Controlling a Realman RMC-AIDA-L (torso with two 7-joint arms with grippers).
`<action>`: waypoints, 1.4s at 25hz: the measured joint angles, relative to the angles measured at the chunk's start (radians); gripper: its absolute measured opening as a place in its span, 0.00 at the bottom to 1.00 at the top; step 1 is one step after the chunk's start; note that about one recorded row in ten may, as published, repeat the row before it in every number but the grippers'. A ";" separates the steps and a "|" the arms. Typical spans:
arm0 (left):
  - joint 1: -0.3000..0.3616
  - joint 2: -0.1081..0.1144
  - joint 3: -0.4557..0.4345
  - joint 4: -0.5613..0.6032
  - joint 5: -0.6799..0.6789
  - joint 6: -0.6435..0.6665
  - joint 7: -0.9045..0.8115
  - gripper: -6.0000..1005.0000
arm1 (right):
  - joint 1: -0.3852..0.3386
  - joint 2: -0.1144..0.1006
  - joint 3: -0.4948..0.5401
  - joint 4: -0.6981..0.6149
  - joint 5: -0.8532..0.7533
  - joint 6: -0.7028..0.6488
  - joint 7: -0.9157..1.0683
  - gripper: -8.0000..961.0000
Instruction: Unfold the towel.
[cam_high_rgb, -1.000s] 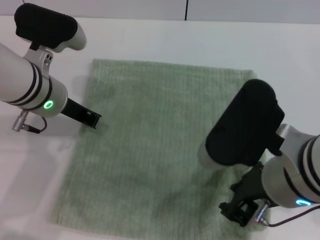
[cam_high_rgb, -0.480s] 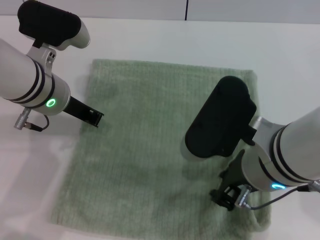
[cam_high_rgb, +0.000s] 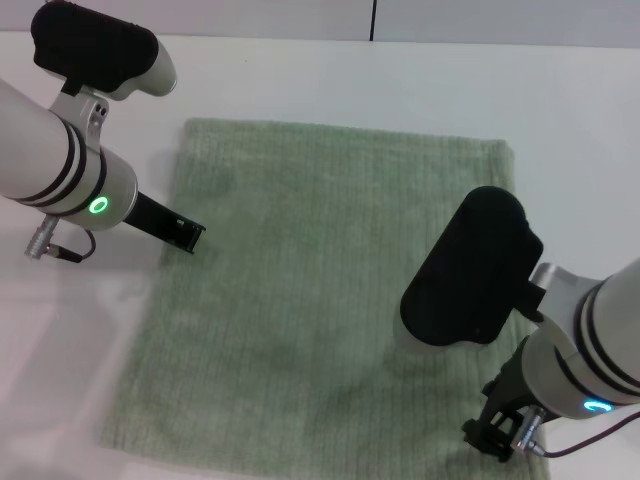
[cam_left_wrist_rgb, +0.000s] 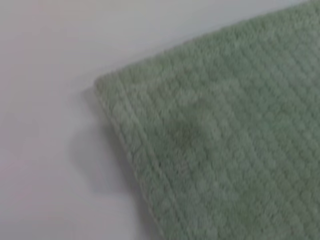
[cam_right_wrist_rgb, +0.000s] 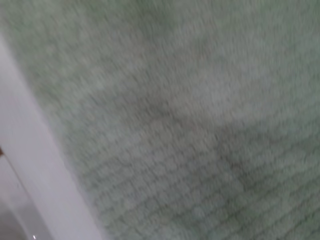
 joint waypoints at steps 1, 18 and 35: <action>0.000 0.000 0.000 0.000 0.000 0.000 0.000 0.01 | 0.000 0.000 0.000 0.000 0.000 0.000 0.000 0.40; 0.523 -0.002 -0.017 -0.496 0.152 0.909 -0.084 0.01 | -0.326 0.000 0.279 0.185 -0.114 -0.724 -0.206 0.40; 0.559 -0.005 0.120 0.607 0.025 2.507 -0.229 0.22 | -0.366 0.003 0.201 -0.825 0.001 -2.622 -0.161 0.43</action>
